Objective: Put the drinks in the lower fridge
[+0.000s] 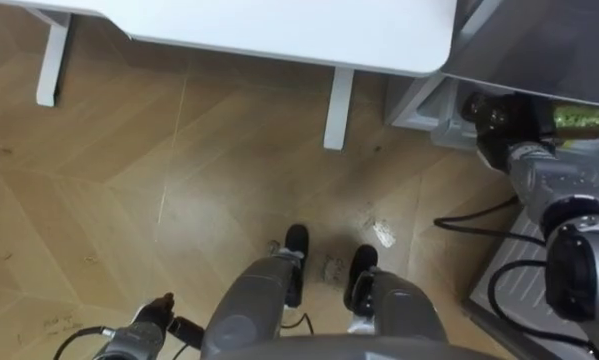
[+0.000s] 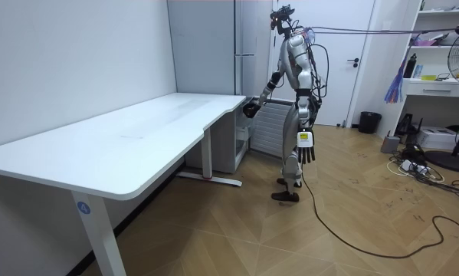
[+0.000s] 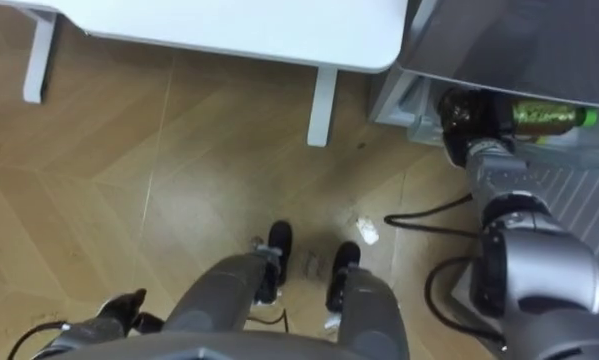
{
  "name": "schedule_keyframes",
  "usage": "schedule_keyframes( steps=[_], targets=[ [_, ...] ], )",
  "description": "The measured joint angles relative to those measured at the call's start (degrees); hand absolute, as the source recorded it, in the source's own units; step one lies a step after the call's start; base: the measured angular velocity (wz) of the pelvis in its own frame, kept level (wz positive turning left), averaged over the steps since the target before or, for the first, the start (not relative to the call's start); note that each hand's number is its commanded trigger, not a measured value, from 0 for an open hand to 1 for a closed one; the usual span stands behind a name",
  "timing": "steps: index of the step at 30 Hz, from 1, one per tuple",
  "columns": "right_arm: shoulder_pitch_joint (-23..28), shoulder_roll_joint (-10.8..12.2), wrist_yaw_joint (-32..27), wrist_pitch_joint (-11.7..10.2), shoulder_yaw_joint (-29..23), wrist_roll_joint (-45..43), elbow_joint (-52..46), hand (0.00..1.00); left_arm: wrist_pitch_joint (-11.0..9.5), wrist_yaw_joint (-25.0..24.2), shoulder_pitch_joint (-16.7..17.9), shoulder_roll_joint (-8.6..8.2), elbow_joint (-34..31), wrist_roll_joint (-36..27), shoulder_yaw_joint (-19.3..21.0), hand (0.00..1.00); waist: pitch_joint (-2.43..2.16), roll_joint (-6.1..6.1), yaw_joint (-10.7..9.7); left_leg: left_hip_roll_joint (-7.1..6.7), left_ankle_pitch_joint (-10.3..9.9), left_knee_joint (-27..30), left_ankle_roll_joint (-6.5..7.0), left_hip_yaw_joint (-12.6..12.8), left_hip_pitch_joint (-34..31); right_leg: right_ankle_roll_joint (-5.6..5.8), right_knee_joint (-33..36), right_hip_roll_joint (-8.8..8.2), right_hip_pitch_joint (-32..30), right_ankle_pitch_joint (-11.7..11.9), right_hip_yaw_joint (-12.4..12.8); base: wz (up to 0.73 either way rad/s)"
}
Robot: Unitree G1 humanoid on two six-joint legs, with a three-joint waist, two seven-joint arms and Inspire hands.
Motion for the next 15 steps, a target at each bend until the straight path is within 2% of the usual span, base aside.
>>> schedule_keyframes(
  steps=[1,2,3,4,5,9,15],
  targets=[
    [-0.3,-0.2,-0.3,0.1,0.0,-0.2,0.0,1.00,-0.1,0.1,0.0,0.10,0.0,0.0,0.0,0.00,-0.04,-0.19,0.0,-0.03,0.1,0.0,0.02,0.1,-0.4,0.00,0.3,-0.03,-0.6,0.0,0.1,-0.08],
    [-1.3,-0.3,-1.5,0.2,0.1,-0.7,-0.1,0.98,-0.3,0.6,-0.1,0.48,0.1,-0.5,0.0,0.00,0.11,-0.88,0.3,-0.02,0.2,0.0,0.04,0.8,-1.0,-0.07,1.2,-0.06,-1.8,-0.1,0.7,-0.14],
    [-2.1,-0.3,-2.4,0.2,0.5,-1.1,-0.1,0.78,-0.5,0.9,-0.5,0.90,0.3,-1.1,0.0,0.00,0.15,-1.56,0.4,0.07,0.3,0.1,0.05,1.3,-1.6,-0.11,1.7,-0.12,-2.8,-0.1,1.1,-0.16],
    [-2.8,-0.3,-3.5,0.3,0.6,-1.7,0.0,0.44,-1.0,1.1,-0.7,1.26,0.3,-1.4,0.0,0.00,0.14,-1.90,0.3,0.12,0.5,0.1,0.04,1.4,-2.2,-0.13,1.8,-0.13,-3.4,-0.1,1.3,-0.09],
    [-3.1,-0.4,-4.1,0.5,0.6,-2.1,0.0,0.00,-1.2,1.2,-0.7,1.34,0.3,-1.6,0.0,0.00,0.13,-1.93,0.1,0.13,0.5,0.2,0.05,1.4,-2.5,-0.16,1.8,-0.13,-3.6,-0.1,1.3,0.00],
    [-3.9,-1.0,-7.5,0.6,1.1,-2.7,0.0,0.00,-1.2,2.3,-0.7,1.59,0.4,-4.0,-1.3,0.00,0.14,-1.95,0.0,0.08,0.6,0.5,0.16,1.6,-2.6,-0.13,1.9,-0.31,-3.7,-0.1,1.2,0.01],
    [-5.4,-2.3,-11.2,0.8,0.9,-2.1,0.0,0.00,-1.0,4.0,-0.7,1.56,0.4,-4.0,-1.2,0.00,0.16,-2.00,0.2,-0.39,0.7,0.4,0.32,2.0,-3.0,-0.07,3.3,-1.11,-5.0,-0.8,1.4,0.00]
  ],
)
